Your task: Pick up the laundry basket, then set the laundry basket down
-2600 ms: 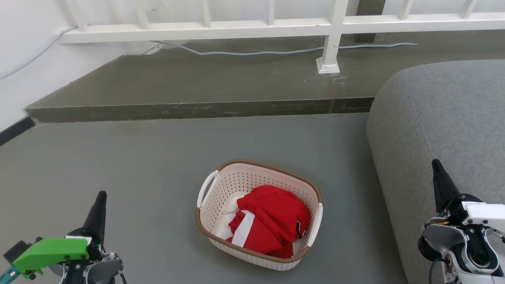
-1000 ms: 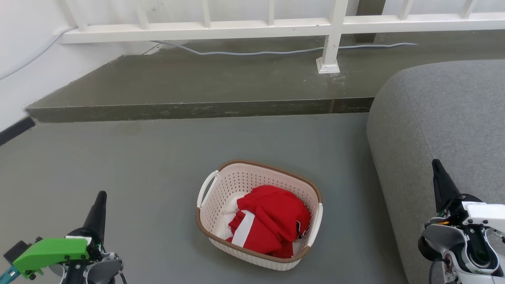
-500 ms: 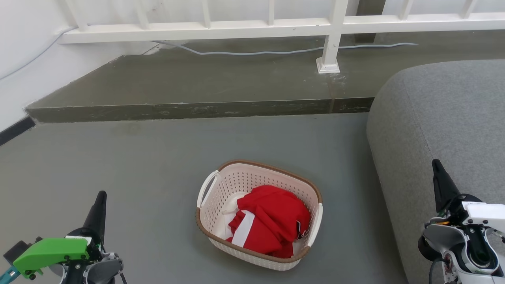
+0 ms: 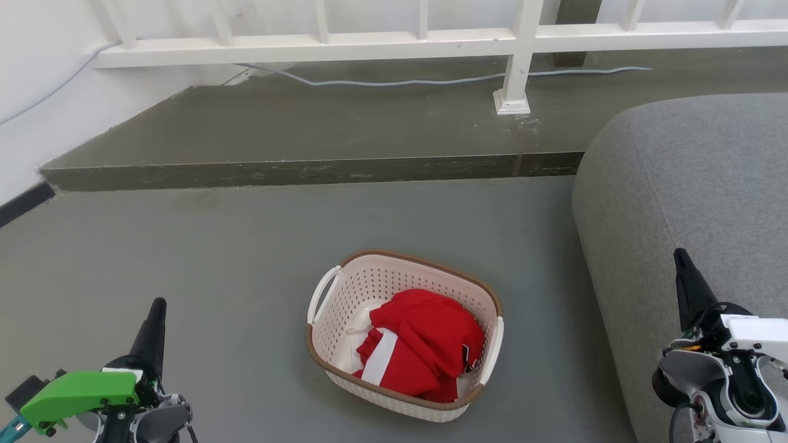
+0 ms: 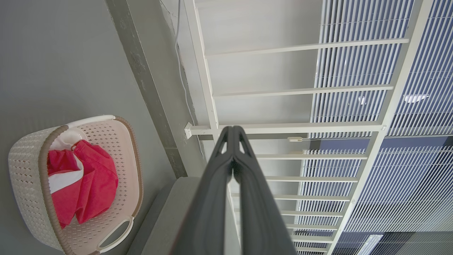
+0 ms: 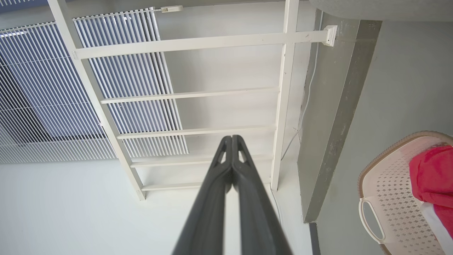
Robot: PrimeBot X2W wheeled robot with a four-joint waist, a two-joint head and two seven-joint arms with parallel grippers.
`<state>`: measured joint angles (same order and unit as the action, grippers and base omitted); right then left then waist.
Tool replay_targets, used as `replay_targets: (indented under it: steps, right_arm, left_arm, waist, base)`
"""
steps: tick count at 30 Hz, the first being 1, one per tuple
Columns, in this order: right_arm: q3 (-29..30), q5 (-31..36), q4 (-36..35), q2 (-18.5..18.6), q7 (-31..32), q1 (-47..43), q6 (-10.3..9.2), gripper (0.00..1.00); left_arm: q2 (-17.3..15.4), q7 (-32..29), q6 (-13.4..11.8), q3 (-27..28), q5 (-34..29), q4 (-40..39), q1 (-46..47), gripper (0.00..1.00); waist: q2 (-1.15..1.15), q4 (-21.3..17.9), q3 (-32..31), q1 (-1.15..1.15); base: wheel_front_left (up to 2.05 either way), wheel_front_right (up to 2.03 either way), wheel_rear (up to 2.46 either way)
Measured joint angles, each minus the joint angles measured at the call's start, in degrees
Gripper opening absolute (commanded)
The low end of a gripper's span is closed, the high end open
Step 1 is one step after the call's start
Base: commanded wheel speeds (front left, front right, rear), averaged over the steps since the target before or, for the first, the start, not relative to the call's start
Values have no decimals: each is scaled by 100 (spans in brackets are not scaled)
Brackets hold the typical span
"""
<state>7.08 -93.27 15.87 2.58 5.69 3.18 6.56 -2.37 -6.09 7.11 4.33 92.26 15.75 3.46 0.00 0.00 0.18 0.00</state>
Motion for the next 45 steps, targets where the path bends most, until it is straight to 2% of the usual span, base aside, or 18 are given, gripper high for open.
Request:
replay_targets:
  steps: [29, 30, 45]
  right_arm:
    - [-1, -2, 81, -32, -1, -42, -9, 0]
    - [-3, -2, 147, -65, -1, -91, -9, 100]
    - [-79, 9, 115, -108, -80, -202, -10, 100]
  left_arm:
    - [11, 1, -5, -19, 0, 85, -35, 0]
    - [31, 1, -7, -34, 0, 151, -77, 100]
    - [97, 168, -11, -94, -107, 71, -192, 100]
  waist:
    - [0, 0, 0, 0]
    - [0, 0, 0, 0]
    - [0, -19, 24, 0]
  base:
    - [0, 0, 0]
    - [0, 0, 0]
    - [0, 0, 0]
